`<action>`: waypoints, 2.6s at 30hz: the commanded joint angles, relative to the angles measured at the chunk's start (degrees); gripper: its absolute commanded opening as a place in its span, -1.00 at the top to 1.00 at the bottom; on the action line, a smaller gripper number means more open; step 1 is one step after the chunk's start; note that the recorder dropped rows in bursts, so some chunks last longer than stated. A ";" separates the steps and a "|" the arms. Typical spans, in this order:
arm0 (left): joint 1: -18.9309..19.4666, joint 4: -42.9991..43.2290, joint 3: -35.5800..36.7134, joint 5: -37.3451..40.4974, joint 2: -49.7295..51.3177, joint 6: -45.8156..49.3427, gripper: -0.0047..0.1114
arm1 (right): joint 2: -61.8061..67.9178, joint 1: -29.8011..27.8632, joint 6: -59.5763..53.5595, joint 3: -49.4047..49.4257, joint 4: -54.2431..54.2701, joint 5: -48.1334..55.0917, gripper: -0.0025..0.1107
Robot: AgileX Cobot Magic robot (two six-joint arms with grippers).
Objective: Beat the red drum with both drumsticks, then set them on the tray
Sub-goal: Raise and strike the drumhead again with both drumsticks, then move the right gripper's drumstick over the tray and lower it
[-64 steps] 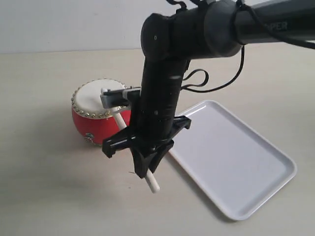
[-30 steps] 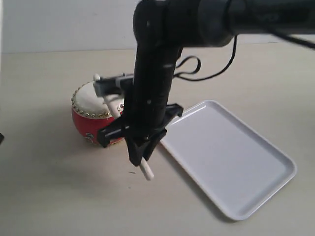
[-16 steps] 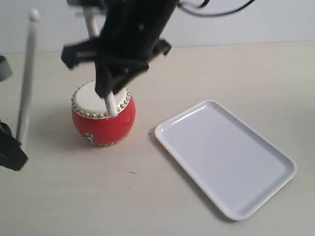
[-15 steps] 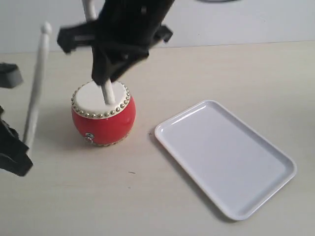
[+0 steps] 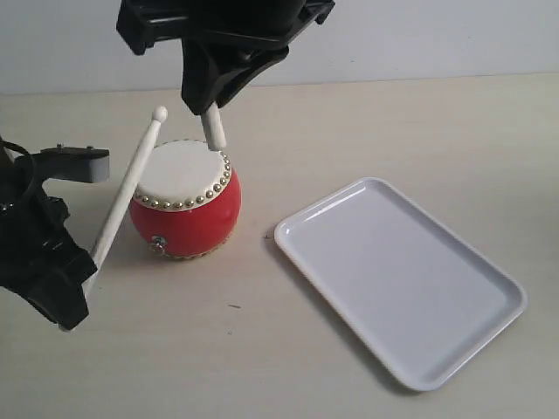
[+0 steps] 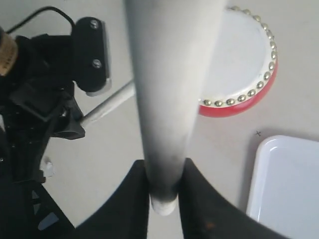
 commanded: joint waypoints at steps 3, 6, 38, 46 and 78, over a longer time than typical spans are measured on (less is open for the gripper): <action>7.66 3.72 1.42 -5.12 -15.50 -4.99 0.92 | 6.85 -0.34 0.13 4.78 -1.76 -0.28 0.96; 13.80 4.08 1.93 -7.52 -27.15 -7.71 0.92 | 13.77 -0.34 -2.08 12.11 4.72 -0.28 0.96; 10.69 -0.75 1.93 -6.08 -22.68 -3.76 0.92 | 14.34 -2.71 -3.61 14.18 10.60 -0.28 0.96; 2.95 -2.04 1.70 -7.10 -3.81 -0.31 0.92 | -2.69 -3.00 -3.98 14.18 5.64 -0.28 0.96; 2.04 -9.00 6.23 -16.11 -24.59 -0.22 0.92 | -5.68 -15.25 -4.17 30.30 -10.91 -0.28 0.96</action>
